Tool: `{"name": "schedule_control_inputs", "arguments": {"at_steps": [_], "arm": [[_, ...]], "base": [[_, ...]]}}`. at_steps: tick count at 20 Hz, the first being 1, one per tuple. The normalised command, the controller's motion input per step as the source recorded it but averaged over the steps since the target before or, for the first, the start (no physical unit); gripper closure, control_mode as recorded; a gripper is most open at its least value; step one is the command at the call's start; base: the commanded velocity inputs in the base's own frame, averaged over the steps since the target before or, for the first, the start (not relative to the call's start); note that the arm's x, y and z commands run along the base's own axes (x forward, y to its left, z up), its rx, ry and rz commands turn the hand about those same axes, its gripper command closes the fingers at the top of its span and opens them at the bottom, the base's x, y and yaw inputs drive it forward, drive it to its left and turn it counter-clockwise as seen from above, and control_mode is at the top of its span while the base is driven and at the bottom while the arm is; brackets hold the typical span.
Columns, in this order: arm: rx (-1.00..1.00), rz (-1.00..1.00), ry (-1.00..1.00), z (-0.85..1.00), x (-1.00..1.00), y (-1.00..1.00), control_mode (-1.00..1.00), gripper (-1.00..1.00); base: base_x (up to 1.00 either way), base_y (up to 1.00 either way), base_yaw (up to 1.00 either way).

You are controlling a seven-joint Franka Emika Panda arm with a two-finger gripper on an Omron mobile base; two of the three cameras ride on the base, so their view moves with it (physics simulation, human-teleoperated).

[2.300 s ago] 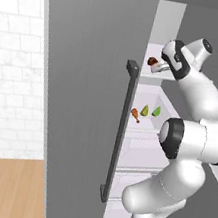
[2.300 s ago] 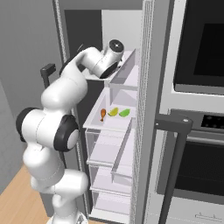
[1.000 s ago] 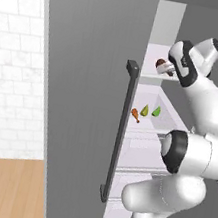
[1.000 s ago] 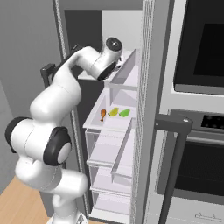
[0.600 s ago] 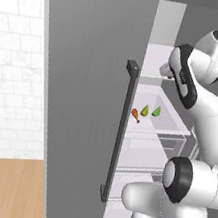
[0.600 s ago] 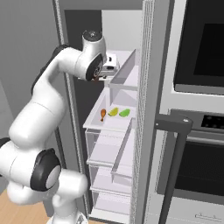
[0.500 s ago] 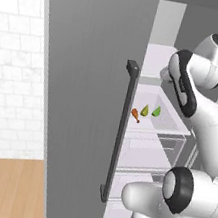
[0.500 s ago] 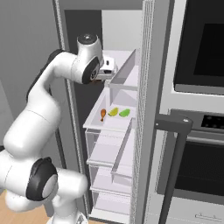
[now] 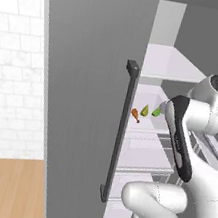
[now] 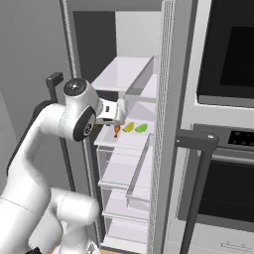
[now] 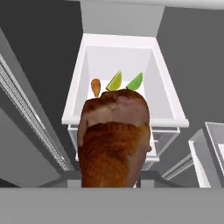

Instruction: Place one lemon wedge and one chicken drumstick in each tupperware on the nearby counter, to pack two identical lunches.

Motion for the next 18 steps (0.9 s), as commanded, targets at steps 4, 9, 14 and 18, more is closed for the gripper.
{"name": "schedule_control_inputs", "arguments": {"at_steps": [4, 9, 14, 18], "arm": [[0.0, 0.0, -0.1, -0.39, -1.0, 0.46, -1.0, 1.0], [0.0, 0.0, -0.03, -0.07, -0.2, 0.14, 1.0, 1.0], [0.0, 0.0, 0.0, 0.0, 0.0, 0.0, 1.0, 1.0], [0.0, 0.0, 0.0, 0.0, 0.0, 0.0, 1.0, 1.0]], "base": [[0.0, 0.0, 0.0], [-0.8, 0.61, 0.0], [-1.0, 0.24, -0.04], [-0.94, -0.81, -0.21]]}}
